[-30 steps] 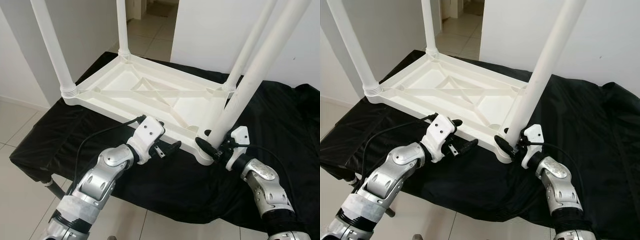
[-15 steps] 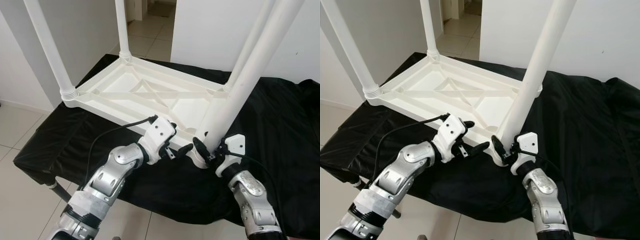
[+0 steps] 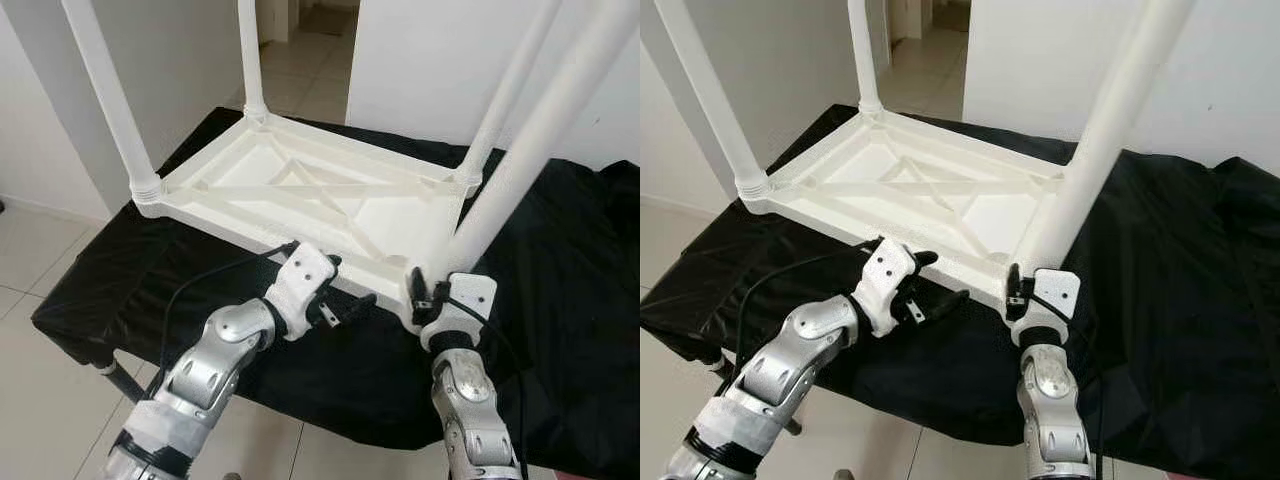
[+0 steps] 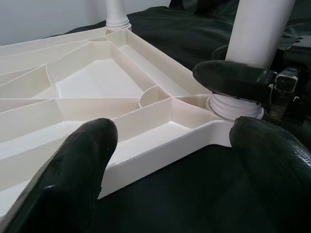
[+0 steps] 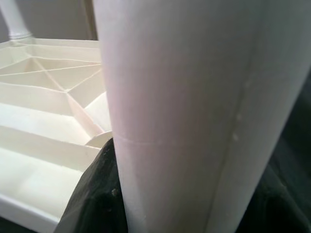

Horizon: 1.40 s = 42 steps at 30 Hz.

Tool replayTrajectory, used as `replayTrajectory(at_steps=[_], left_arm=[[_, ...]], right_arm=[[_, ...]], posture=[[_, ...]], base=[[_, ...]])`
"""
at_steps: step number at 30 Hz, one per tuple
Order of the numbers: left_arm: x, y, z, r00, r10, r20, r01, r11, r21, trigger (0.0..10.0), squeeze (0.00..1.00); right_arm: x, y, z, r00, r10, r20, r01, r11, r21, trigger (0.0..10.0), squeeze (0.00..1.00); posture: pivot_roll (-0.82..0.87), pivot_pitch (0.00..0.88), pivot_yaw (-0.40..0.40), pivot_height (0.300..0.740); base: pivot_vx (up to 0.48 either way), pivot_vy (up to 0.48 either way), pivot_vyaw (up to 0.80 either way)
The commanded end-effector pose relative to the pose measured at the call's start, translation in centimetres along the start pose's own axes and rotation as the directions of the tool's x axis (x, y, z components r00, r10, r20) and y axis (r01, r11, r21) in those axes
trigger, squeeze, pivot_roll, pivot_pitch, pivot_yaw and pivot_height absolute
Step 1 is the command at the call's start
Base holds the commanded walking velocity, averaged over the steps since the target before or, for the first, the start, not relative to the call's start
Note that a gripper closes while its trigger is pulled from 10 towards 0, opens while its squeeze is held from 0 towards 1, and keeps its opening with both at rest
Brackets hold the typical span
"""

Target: Building children table

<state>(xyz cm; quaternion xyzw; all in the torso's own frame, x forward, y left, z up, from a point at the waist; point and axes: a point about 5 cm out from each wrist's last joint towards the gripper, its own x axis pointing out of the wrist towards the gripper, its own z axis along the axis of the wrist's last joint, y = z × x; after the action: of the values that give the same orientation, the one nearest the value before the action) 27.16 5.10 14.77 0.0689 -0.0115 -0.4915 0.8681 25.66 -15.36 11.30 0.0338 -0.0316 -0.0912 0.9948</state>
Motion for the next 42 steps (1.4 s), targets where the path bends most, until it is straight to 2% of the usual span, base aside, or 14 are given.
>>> replayTrajectory(at_steps=[1, 11, 12, 20, 23, 24, 25, 26, 28, 32, 36, 37, 41, 42], left_arm=[[-0.1, -0.3, 0.0, 1.0, -0.027, 0.001, 0.027, 1.0, -0.004, 10.0, 0.0], [0.1, -0.3, 0.1, 1.0, -0.016, 0.004, 0.016, 1.0, -0.016, 10.0, 0.0], [0.1, -0.4, 0.2, 1.0, -0.02, 0.006, 0.02, 1.0, -0.018, 10.0, 0.0], [0.3, -0.8, 0.6, 0.999, -0.034, 0.023, 0.035, 0.999, -0.019, 10.0, 0.0], [0.4, -0.7, 0.7, 0.999, -0.041, 0.019, 0.041, 0.999, 0.001, 10.0, 0.0], [0.3, -0.7, 0.7, 0.999, -0.05, 0.019, 0.05, 0.999, 0.0, 10.0, 0.0], [0.3, -0.7, 0.7, 0.999, -0.05, 0.019, 0.05, 0.999, 0.0, 10.0, 0.0], [0.3, -0.8, 0.6, 0.998, -0.059, 0.02, 0.059, 0.998, -0.004, 10.0, 0.0], [0.2, -0.9, 0.4, 0.997, -0.073, 0.016, 0.073, 0.997, -0.008, 10.0, 0.0], [-0.1, -0.7, 0.5, 0.994, -0.106, 0.01, 0.106, 0.992, -0.07, 10.0, 0.0], [-0.2, -0.8, 0.4, 0.993, -0.118, 0.003, 0.118, 0.991, -0.065, 10.0, 0.0], [-0.4, -1.1, 0.3, 0.988, -0.152, -0.017, 0.151, 0.987, -0.052, 10.0, 0.0], [-0.5, -1.3, 0.4, 0.984, -0.175, -0.021, 0.174, 0.984, -0.047, 10.0, 0.0], [-0.9, -1.8, 0.8, 0.972, -0.235, -0.019, 0.233, 0.971, -0.058, 10.0, 0.0]], right_arm=[[-0.4, -0.6, -1.5, 0.989, -0.118, -0.093, 0.121, 0.992, 0.027, 10.0, 0.0], [-0.1, -1.1, -1.4, 0.981, -0.175, -0.084, 0.173, 0.985, -0.023, 10.0, 0.01], [-0.1, -1.1, -1.4, 0.984, -0.158, -0.08, 0.158, 0.987, 0.003, 10.0, 1.0], [-0.2, -1.1, -0.6, 0.999, -0.042, -0.019, 0.041, 0.999, -0.021, 10.0, 1.0], [0.2, -2.2, -0.7, 1.0, 0.008, -0.009, -0.008, 0.999, -0.034, 10.0, 1.0], [0.3, -2.4, -0.5, 1.0, 0.021, -0.003, -0.021, 0.999, -0.03, 10.0, 0.07], [0.3, -2.4, -0.5, 1.0, 0.021, -0.003, -0.021, 0.999, -0.03, 10.0, 0.07], [0.4, -2.6, -0.4, 0.999, 0.039, 0.007, -0.039, 0.999, -0.027, 10.0, 0.0], [0.4, -3.1, -0.1, 0.998, 0.058, 0.027, -0.058, 0.998, -0.026, 10.0, 0.0], [1.0, -3.8, 0.9, 0.988, 0.136, 0.071, -0.133, 0.99, -0.038, 10.0, 0.0], [1.3, -3.8, 1.4, 0.978, 0.192, 0.083, -0.19, 0.981, -0.039, 10.0, 0.0], [1.5, -3.9, 2.0, 0.954, 0.285, 0.092, -0.283, 0.958, -0.035, 10.0, 0.0], [1.7, -4.1, 2.5, 0.94, 0.327, 0.102, -0.324, 0.945, -0.044, 10.0, 0.0], [1.9, -4.4, 3.3, 0.895, 0.434, 0.101, -0.428, 0.9, -0.078, 10.0, 0.0]], posture=[[-0.11, 0.0, -0.025, 0.74], [-0.11, 0.0, -0.023, 0.74], [-0.11, 0.0, -0.025, 0.74], [-0.1, 0.0, -0.038, 0.74], [-0.08, 0.0, -0.049, 0.74], [-0.08, 0.0, -0.052, 0.74], [-0.08, 0.0, -0.052, 0.74], [-0.08, 0.0, -0.056, 0.74], [-0.08, 0.0, -0.061, 0.74], [-0.09, 0.0, -0.061, 0.74], [-0.1, 0.0, -0.055, 0.74], [-0.1, 0.0, -0.047, 0.74], [-0.1, 0.0, -0.041, 0.74], [-0.1, 0.0, -0.038, 0.74]], base=[[0.0, 0.0, 0.0], [0.0, 0.0, 0.0], [0.0, 0.0, 0.0], [0.0, 0.0, 0.0], [0.0, 0.0, 0.0], [0.0, 0.0, 0.0], [0.0, 0.0, 0.0], [0.0, 0.0, 0.0], [0.0, 0.0, 0.0], [0.0, 0.0, 0.0], [0.0, 0.0, 0.0], [0.0, 0.0, 0.0], [0.0, 0.0, 0.0], [0.0, 0.0, 0.0]])
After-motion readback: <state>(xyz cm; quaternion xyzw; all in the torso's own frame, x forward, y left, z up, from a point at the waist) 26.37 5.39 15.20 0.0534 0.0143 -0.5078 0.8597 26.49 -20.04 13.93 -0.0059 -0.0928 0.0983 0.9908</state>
